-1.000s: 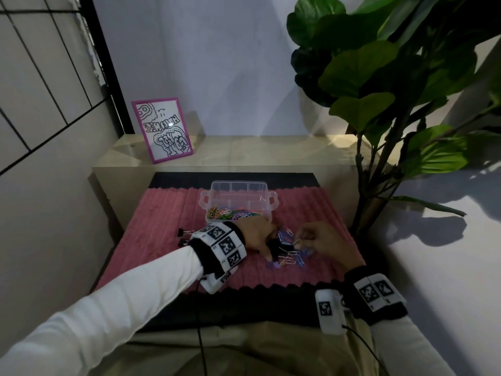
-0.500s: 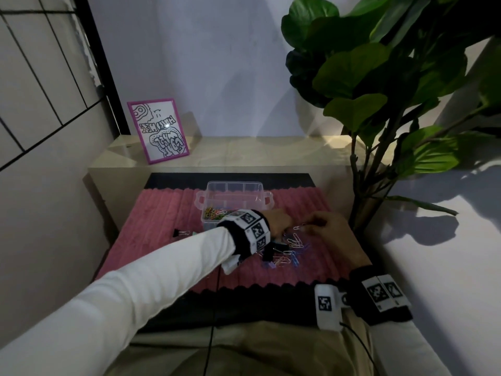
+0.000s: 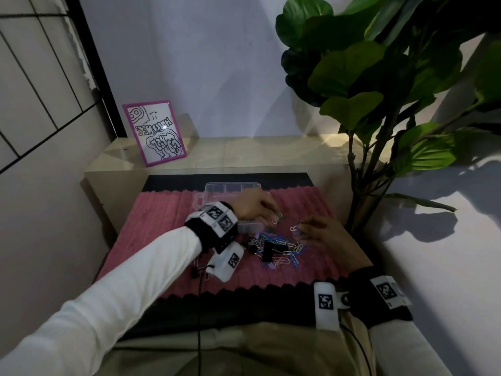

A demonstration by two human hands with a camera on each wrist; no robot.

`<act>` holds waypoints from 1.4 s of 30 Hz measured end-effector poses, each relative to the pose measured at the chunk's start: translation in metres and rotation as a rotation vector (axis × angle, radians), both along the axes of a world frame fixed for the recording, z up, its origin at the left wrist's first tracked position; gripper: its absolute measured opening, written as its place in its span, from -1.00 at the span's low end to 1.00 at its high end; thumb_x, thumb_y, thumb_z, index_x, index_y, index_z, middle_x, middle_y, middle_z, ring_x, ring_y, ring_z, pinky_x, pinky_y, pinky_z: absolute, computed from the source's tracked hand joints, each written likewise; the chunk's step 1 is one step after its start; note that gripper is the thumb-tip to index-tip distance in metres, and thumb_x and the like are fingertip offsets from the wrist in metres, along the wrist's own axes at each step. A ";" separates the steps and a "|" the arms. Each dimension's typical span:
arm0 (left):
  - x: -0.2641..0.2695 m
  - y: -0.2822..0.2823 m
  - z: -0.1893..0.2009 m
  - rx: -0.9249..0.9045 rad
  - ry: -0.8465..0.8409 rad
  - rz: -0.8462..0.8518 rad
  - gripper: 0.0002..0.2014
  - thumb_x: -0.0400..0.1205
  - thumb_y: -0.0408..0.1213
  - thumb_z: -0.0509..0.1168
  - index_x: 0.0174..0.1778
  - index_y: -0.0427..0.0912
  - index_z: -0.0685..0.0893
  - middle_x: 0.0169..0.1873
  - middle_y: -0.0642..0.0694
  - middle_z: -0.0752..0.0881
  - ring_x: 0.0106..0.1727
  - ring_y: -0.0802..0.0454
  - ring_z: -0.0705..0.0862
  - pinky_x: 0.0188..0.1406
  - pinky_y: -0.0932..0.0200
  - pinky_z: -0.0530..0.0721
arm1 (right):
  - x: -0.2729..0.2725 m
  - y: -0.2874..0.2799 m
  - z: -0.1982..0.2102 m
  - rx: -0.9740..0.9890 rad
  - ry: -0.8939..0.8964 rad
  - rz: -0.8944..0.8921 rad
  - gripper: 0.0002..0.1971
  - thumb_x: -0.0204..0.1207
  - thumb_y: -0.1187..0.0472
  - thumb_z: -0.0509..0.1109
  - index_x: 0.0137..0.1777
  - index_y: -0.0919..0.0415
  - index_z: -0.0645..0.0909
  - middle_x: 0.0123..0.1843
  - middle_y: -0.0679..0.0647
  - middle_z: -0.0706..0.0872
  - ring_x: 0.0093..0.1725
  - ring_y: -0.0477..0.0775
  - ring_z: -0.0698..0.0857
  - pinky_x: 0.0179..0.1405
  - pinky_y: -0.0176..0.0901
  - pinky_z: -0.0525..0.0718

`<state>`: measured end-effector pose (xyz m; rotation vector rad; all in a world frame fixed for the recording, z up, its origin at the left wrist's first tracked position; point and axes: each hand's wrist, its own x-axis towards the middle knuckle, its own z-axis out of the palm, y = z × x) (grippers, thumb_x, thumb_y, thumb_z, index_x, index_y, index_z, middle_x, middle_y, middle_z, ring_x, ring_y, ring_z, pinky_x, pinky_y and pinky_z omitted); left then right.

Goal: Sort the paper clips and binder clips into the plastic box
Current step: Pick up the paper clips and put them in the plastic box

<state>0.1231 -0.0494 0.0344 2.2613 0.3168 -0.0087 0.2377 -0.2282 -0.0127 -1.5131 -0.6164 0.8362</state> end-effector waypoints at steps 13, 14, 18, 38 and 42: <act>-0.061 0.075 0.012 0.328 0.093 0.250 -0.82 0.51 -0.48 0.35 0.01 -0.32 0.73 -0.06 -0.27 0.79 -0.33 0.16 0.66 -0.42 0.55 0.60 | -0.020 0.083 0.043 -0.010 -0.349 0.194 -0.85 0.51 0.40 0.36 -0.02 0.53 0.61 -0.09 0.38 0.74 -0.29 0.00 0.73 -0.21 -0.27 0.76; -0.062 0.077 0.008 0.374 0.147 0.218 -0.81 0.52 -0.46 0.35 0.03 -0.28 0.74 -0.03 -0.22 0.80 -0.28 0.16 0.67 -0.34 0.53 0.62 | -0.020 0.093 0.044 -0.048 -0.416 0.213 -0.89 0.51 0.40 0.37 -0.05 0.47 0.62 -0.03 0.46 0.74 -0.26 0.06 0.73 -0.12 -0.14 0.78; -0.069 0.074 -0.002 0.493 0.199 0.181 -0.71 0.53 -0.53 0.27 0.02 -0.11 0.77 0.03 -0.08 0.80 -0.09 0.16 0.68 0.08 0.20 0.69 | -0.026 0.115 0.043 -0.297 -0.783 0.371 -0.79 0.52 0.40 0.33 0.11 0.34 0.69 0.13 0.23 0.76 0.03 0.08 0.75 0.06 -0.22 0.67; 0.016 -0.045 -0.014 0.293 0.230 0.036 -0.77 0.61 -0.48 0.18 0.09 -0.50 0.64 0.10 -0.38 0.70 0.10 -0.23 0.69 0.14 0.03 0.61 | 0.007 0.040 0.004 -0.503 -0.964 0.453 -0.81 0.43 0.25 0.45 0.04 0.24 0.71 0.02 0.10 0.79 -0.01 0.04 0.74 0.04 -0.18 0.63; 0.029 -0.054 -0.018 0.458 0.296 -0.001 -0.73 0.64 -0.51 0.09 0.17 -0.49 0.59 0.21 -0.38 0.64 0.21 -0.26 0.63 0.23 0.02 0.56 | 0.003 0.030 0.001 -0.445 -0.941 0.433 -0.72 0.38 0.35 0.50 0.07 0.41 0.64 -0.11 0.01 0.64 -0.08 -0.02 0.60 -0.34 -0.61 0.43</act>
